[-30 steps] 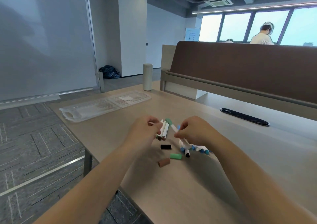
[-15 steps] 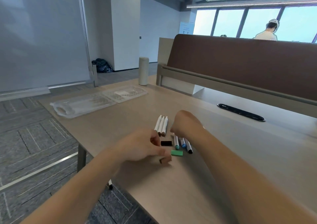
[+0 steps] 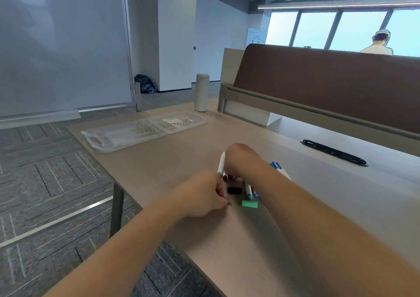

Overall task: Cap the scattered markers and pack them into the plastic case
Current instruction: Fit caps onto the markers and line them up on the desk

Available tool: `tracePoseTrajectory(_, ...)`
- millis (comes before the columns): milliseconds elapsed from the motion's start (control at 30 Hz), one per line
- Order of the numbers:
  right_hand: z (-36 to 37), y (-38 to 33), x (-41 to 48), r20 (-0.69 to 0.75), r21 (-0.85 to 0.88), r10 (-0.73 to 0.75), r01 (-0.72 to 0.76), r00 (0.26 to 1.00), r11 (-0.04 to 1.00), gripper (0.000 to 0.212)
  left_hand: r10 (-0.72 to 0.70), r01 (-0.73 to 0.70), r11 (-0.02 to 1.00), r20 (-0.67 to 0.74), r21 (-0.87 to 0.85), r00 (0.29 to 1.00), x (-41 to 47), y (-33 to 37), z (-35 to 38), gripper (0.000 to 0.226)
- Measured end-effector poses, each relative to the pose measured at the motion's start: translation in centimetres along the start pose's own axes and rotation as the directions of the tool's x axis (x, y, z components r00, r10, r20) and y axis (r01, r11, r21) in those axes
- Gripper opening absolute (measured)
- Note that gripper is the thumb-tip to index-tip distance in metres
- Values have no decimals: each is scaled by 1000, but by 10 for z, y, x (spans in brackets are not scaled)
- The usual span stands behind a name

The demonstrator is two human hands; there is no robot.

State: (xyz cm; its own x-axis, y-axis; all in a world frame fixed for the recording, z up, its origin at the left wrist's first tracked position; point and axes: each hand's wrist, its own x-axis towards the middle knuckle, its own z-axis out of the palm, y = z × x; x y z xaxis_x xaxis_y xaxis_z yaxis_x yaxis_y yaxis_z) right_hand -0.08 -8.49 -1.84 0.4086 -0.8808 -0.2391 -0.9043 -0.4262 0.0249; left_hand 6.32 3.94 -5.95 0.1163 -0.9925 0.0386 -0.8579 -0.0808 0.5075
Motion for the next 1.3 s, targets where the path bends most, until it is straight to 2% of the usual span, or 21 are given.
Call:
tracePoseTrajectory(133,-7,3,-15,-48,-30,-54,52,997,998,25,-29,26,998,-50,-54,998,-4,-1,-4,21)
tracePoseTrajectory(267,-13,21,-38,-139,128,-95,113,986,985,18,-110,72,956,-123,-284,986,-3,-6,-8,14)
tracePoseTrajectory(367,-15,38,-56,-97,256,-164,184,982,949,21,-181,73,854,-163,-516,970,0,-10,-8,6)
tracePoseTrajectory(433,-13,49,-67,-84,281,-219,234,972,931,22,-211,56,762,-164,-645,964,1,-11,-9,6)
tracePoseTrajectory(533,-6,60,-77,-103,288,-286,303,953,908,17,-232,36,660,-158,-750,960,0,-12,-11,5)
tracePoseTrajectory(667,0,66,-81,-88,262,-332,343,939,902,17,-238,40,630,-144,-775,961,1,-16,-10,7)
tracePoseTrajectory(1133,1,67,-71,-95,229,-348,360,933,904,10,-172,-8,697,-178,-717,969,1,-13,-8,5)
tracePoseTrajectory(1200,0,68,-72,-99,211,-365,378,926,902,10,-175,-15,683,-183,-731,967,2,-8,-6,6)
tracePoseTrajectory(1300,-2,71,-74,-109,225,-410,424,905,877,17,-192,-29,608,-183,-793,964,1,-2,-4,8)
